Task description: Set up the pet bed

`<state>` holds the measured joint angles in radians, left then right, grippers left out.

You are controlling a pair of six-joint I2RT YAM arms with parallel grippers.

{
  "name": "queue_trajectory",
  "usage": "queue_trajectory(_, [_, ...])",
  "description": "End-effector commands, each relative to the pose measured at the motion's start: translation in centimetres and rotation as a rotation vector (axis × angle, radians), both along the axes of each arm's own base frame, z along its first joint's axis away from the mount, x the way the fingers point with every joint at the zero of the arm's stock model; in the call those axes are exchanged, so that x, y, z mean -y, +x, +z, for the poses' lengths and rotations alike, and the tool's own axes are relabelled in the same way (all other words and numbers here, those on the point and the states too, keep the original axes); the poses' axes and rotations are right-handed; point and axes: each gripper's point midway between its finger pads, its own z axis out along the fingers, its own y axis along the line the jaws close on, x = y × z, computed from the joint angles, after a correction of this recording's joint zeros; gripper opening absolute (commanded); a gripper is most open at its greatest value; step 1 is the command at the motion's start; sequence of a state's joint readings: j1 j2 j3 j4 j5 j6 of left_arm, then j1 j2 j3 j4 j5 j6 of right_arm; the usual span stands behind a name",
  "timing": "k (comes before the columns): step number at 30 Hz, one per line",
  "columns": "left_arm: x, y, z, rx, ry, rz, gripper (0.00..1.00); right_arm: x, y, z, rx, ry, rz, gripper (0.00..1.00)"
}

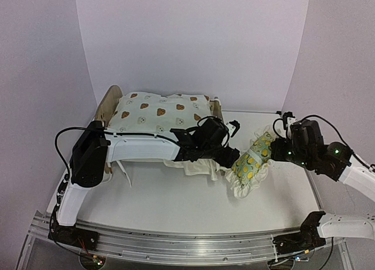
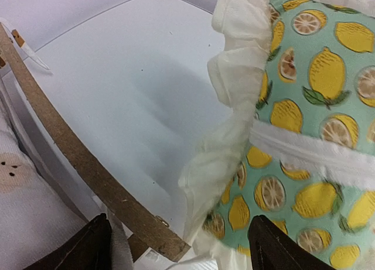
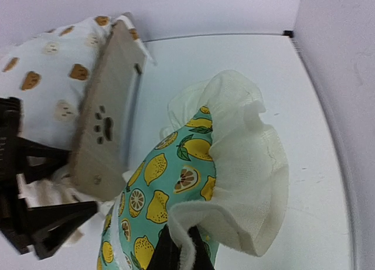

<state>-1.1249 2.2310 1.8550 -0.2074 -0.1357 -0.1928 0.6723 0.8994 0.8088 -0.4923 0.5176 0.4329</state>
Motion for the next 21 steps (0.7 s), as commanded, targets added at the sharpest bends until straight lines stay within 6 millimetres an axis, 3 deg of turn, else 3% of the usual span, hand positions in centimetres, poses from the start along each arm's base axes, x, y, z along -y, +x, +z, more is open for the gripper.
queue_trajectory(1, [1.0, -1.2, 5.3, 0.011, -0.105, -0.053, 0.84, 4.2, 2.1, -1.5, 0.001, -0.288, -0.154, 0.00])
queue_trajectory(8, [-0.2, -4.7, 5.5, 0.023, -0.042, -0.102, 0.85, 3.1, 4.5, -8.3, -0.163, -0.190, -0.154, 0.02])
queue_trajectory(9, [-0.5, -5.1, 5.4, 0.041, -0.016, -0.105, 0.85, 3.3, 4.6, -8.6, -0.172, -0.185, -0.169, 0.16])
queue_trajectory(11, [-1.6, -5.5, 5.0, 0.086, 0.057, -0.094, 0.86, 4.0, 4.3, -9.0, -0.188, -0.183, -0.200, 0.64])
queue_trajectory(13, [-2.8, -5.8, 4.4, 0.114, 0.115, -0.071, 0.85, 5.0, 3.7, -8.3, -0.174, -0.175, -0.241, 0.81])
queue_trajectory(16, [-4.7, -6.6, 4.0, 0.096, 0.148, -0.061, 0.82, 5.3, 2.6, -7.1, -0.150, -0.146, -0.232, 0.84])
queue_trajectory(18, [-5.8, -7.5, 3.8, 0.066, 0.146, -0.064, 0.81, 4.5, 1.8, -6.4, -0.160, -0.103, -0.170, 0.84])
queue_trajectory(21, [-7.6, -8.7, 4.0, 0.034, 0.142, -0.047, 0.82, 0.1, 0.2, -5.9, -0.231, 0.047, 0.061, 0.79])
